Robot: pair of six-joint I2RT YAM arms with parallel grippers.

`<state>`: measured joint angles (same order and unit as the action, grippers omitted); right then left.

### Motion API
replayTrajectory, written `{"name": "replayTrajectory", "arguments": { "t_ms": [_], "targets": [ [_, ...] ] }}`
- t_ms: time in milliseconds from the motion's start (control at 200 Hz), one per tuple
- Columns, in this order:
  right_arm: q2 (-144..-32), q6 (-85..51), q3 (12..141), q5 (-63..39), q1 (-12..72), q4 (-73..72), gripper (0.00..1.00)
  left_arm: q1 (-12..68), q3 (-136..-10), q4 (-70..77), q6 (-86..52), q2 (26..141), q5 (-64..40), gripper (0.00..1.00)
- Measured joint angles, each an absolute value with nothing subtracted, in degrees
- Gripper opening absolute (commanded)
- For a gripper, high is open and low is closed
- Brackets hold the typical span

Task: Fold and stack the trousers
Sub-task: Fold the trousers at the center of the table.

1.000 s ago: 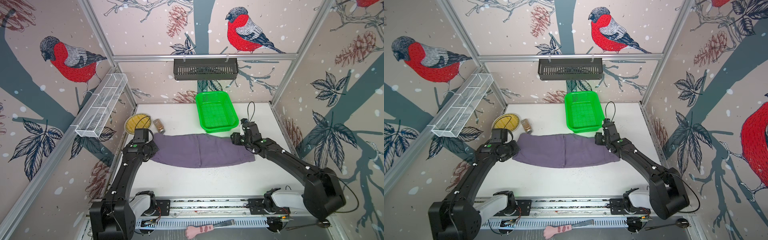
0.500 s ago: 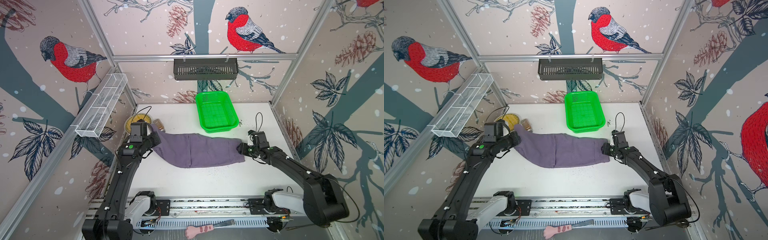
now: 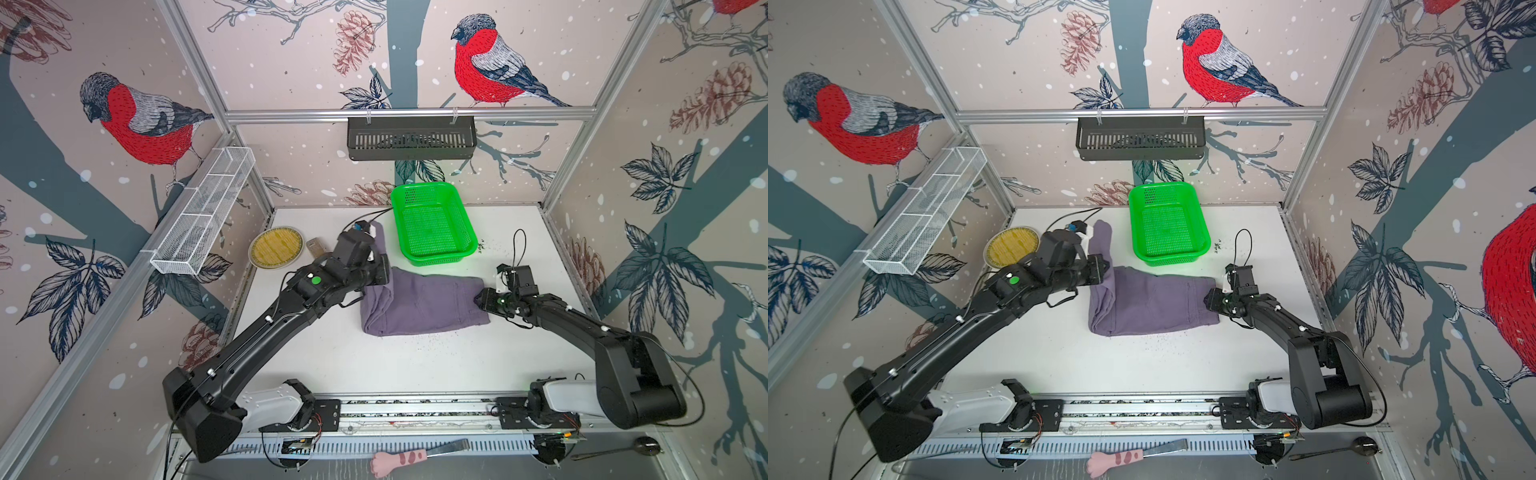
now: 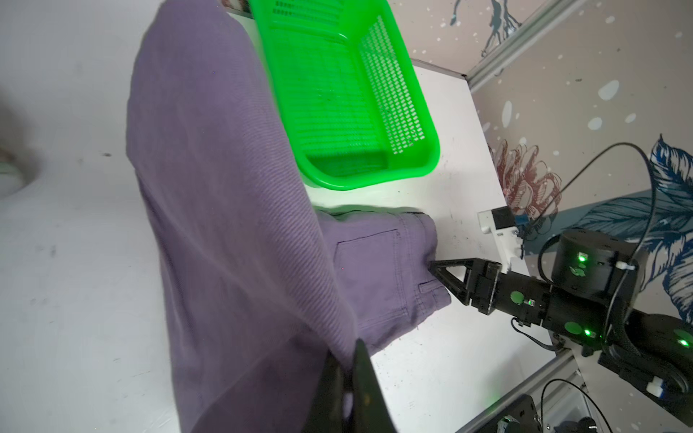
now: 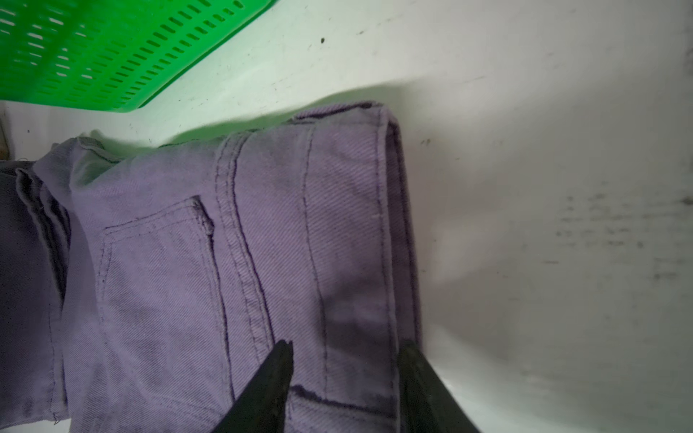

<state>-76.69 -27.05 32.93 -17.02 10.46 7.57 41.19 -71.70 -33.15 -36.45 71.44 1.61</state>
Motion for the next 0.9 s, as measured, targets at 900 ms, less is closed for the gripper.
{"name": "replayTrajectory", "arguments": {
  "t_ms": [900],
  "targets": [
    [-70.2, -28.6, 32.1, -22.2, 5.8, 4.7, 0.52, 57.8, -84.4, -9.7, -42.6, 105.3, -6.8, 0.0]
  ]
}}
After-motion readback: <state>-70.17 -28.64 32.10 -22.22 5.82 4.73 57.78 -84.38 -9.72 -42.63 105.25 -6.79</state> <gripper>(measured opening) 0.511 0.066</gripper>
